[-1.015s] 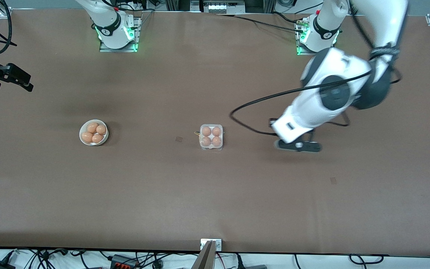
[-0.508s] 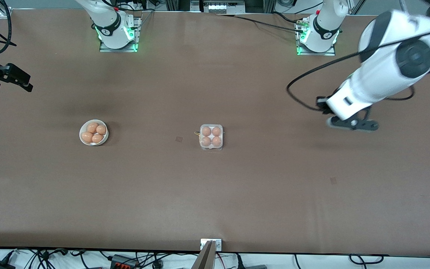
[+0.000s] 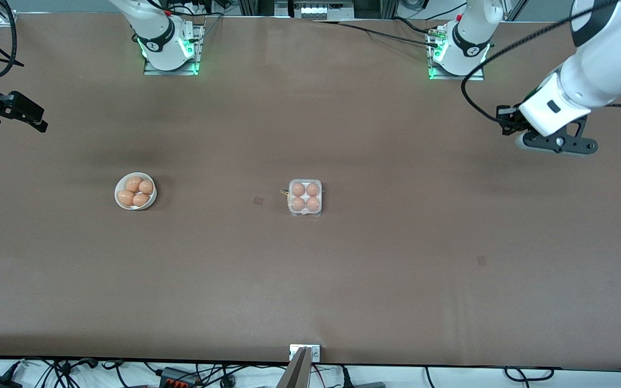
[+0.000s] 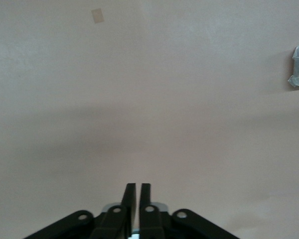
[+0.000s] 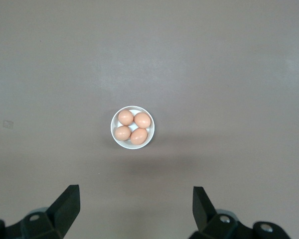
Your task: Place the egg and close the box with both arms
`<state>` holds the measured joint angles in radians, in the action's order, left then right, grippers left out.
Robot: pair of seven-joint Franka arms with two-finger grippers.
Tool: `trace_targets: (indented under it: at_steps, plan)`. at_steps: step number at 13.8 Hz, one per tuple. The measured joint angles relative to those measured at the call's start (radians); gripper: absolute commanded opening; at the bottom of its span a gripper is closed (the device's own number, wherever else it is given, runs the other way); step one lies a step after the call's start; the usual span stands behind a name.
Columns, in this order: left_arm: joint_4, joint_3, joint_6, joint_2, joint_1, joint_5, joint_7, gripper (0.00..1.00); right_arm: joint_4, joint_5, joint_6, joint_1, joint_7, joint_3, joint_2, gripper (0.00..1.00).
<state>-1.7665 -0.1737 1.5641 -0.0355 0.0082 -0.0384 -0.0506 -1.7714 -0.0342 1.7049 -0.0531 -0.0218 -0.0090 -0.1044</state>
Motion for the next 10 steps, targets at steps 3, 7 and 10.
trace_targets:
  at_steps: [3,7,10]
  plan:
    - [-0.001,0.001,0.001,-0.004,0.010,0.000,0.001,1.00,0.000,0.000,0.000,0.000,-0.001,0.000,0.000,1.00]
    - [0.039,0.004,-0.018,0.005,0.065,0.000,0.097,1.00,0.000,0.000,-0.001,0.000,-0.001,0.000,0.000,1.00]
    - [0.135,0.006,-0.092,0.057,0.100,0.000,0.141,1.00,0.000,0.000,-0.001,0.000,-0.001,0.000,0.000,1.00]
